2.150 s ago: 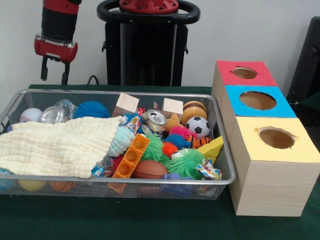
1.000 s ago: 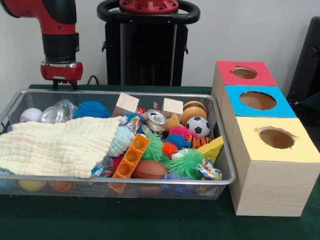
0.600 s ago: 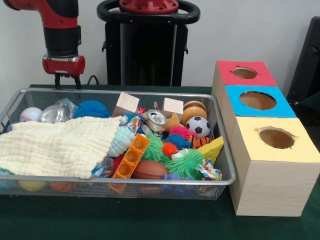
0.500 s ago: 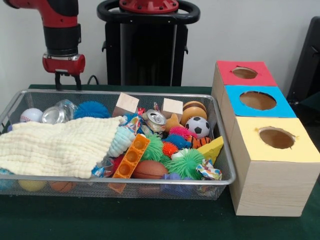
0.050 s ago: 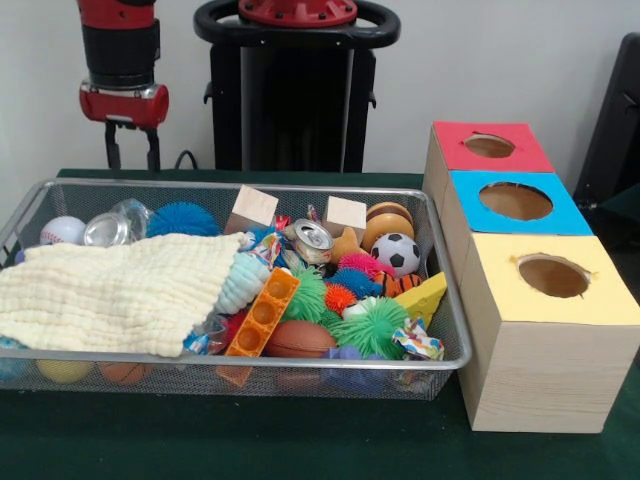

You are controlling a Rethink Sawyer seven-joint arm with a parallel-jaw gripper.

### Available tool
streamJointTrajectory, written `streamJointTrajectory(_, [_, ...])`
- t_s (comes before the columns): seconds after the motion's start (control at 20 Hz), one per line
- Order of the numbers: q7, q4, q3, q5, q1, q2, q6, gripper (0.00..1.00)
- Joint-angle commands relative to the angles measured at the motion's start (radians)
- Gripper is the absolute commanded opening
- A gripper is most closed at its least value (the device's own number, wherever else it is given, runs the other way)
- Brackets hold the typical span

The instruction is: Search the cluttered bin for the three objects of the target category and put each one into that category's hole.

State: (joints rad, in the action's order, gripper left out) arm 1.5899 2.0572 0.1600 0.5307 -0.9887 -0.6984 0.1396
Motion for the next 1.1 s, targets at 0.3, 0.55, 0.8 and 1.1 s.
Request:
streamJointTrajectory(0.3, [0.113, -0.046, 0.069, -0.096, 0.037, -0.092, 0.066, 1.00])
streamJointTrajectory(0.55, [0.127, -0.071, 0.074, -0.142, 0.071, -0.104, 0.072, 1.00])
streamJointTrajectory(0.8, [0.147, -0.074, 0.082, -0.180, 0.080, -0.061, 0.029, 1.00])
streamJointTrajectory(1.1, [0.148, -0.102, 0.088, -0.199, 0.087, 0.007, -0.025, 1.00])
